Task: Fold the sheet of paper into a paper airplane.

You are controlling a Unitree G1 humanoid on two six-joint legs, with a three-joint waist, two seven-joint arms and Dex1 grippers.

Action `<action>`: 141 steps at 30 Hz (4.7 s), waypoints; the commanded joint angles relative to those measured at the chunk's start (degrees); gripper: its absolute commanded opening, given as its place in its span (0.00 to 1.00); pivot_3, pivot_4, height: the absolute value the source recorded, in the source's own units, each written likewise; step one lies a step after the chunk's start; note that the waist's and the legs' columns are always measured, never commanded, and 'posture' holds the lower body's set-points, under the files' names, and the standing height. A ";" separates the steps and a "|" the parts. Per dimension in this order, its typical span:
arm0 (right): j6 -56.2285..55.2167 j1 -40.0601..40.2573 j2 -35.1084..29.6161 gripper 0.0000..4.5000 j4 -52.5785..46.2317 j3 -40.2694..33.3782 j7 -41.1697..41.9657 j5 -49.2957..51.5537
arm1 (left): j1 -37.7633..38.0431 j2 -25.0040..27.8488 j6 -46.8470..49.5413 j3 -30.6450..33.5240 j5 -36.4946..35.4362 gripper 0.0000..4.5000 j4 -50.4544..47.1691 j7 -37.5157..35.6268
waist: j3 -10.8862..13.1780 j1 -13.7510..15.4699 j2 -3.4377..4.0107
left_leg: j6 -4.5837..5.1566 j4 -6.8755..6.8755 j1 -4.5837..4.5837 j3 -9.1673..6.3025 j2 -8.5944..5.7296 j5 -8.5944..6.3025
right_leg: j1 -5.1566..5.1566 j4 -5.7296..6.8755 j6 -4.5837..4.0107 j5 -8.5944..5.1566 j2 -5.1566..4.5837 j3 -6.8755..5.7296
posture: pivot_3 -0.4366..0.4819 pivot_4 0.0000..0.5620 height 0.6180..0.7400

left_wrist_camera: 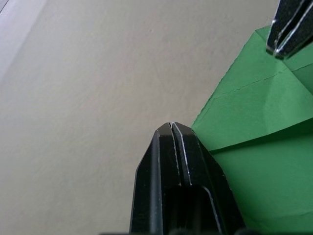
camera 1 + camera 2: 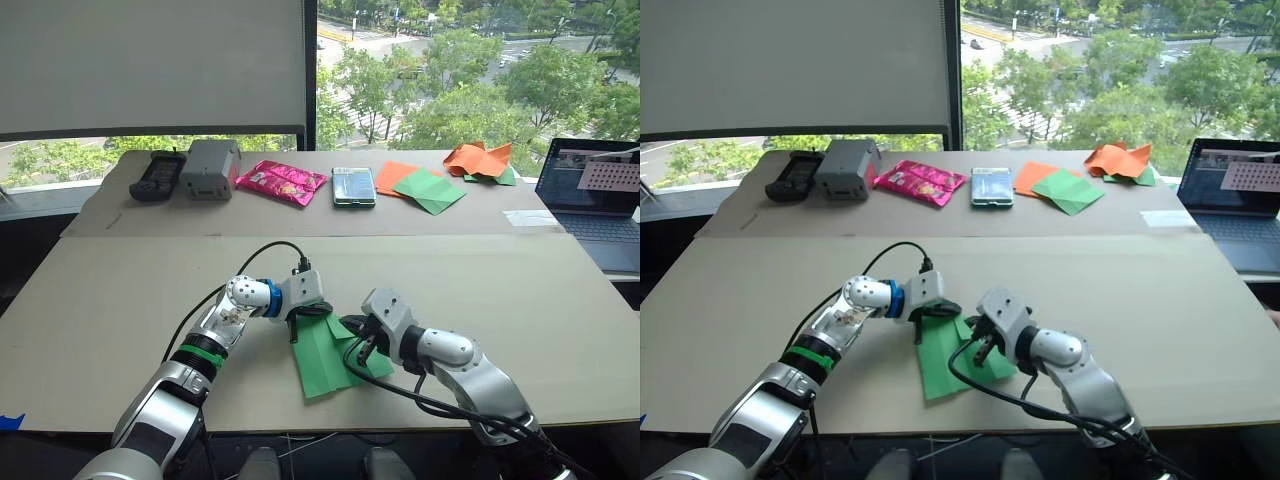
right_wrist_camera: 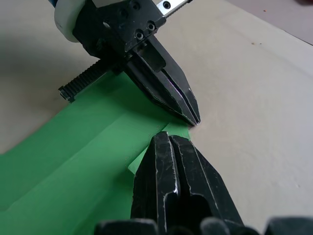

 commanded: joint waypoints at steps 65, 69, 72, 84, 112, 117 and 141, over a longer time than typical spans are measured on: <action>4.52 -3.49 3.56 0.00 3.74 3.81 -3.16 -2.90 | 17.94 14.38 29.58 6.60 -17.30 0.00 -40.08 10.55 | 0.48 -1.25 -0.02 | -0.03 -0.20 -0.16 0.00 0.02 -0.02 | -0.47 -0.32 -0.07 -0.01 -0.06 0.01 | 0.48 0.27 0.82; 4.89 -3.57 3.78 0.00 3.68 3.49 -3.41 -2.82 | 17.87 13.96 28.73 5.29 -17.75 0.00 -39.89 6.86 | 0.49 -1.23 -0.02 | -0.03 -0.20 -0.18 0.02 0.02 -0.02 | -0.47 -0.31 -0.07 -0.01 -0.05 0.01 | 0.48 0.27 0.82; 5.10 -3.41 3.91 0.00 3.52 3.39 -3.64 -2.79 | 18.25 13.03 30.27 5.39 -18.73 0.00 -39.57 5.89 | 0.49 -1.22 -0.02 | -0.03 -0.19 -0.17 0.01 0.02 -0.02 | -0.48 -0.25 -0.07 -0.01 -0.05 0.02 | 0.48 0.27 0.82; 4.99 -3.72 4.23 0.00 3.18 2.62 -4.26 -2.23 | 17.95 12.32 29.57 4.02 -16.41 0.00 -35.53 4.87 | 0.48 -1.23 -0.02 | -0.01 -0.18 -0.16 0.01 0.02 -0.01 | -0.48 -0.09 -0.07 -0.01 -0.02 0.02 | 0.48 0.27 0.82; -6.04 -12.10 9.88 0.00 22.83 0.40 -2.34 -1.91 | 17.32 12.57 28.48 4.66 -13.35 0.00 -34.39 3.65 | 0.48 -1.24 0.07 | 0.08 -0.18 -0.13 -0.04 0.02 0.04 | -0.43 0.15 -0.06 0.00 0.08 0.07 | 0.48 0.27 0.82; -6.12 -11.97 10.66 0.00 23.71 0.69 -3.07 -2.77 | 17.53 12.59 29.11 6.03 -14.87 0.00 -35.17 3.04 | 0.48 -1.37 0.07 | 0.07 -0.18 -0.06 -0.04 0.02 0.04 | -0.39 0.15 -0.06 0.00 0.08 0.07 | 0.48 0.27 0.82; -5.26 -9.53 11.91 0.00 20.79 0.44 -5.31 -2.94 | 9.36 7.57 29.80 7.26 -17.07 0.01 -25.74 2.55 | 0.47 -1.49 0.07 | 0.08 -0.15 0.13 -0.07 0.02 0.05 | 0.01 0.18 -0.05 0.00 0.11 0.06 | 0.48 0.27 0.82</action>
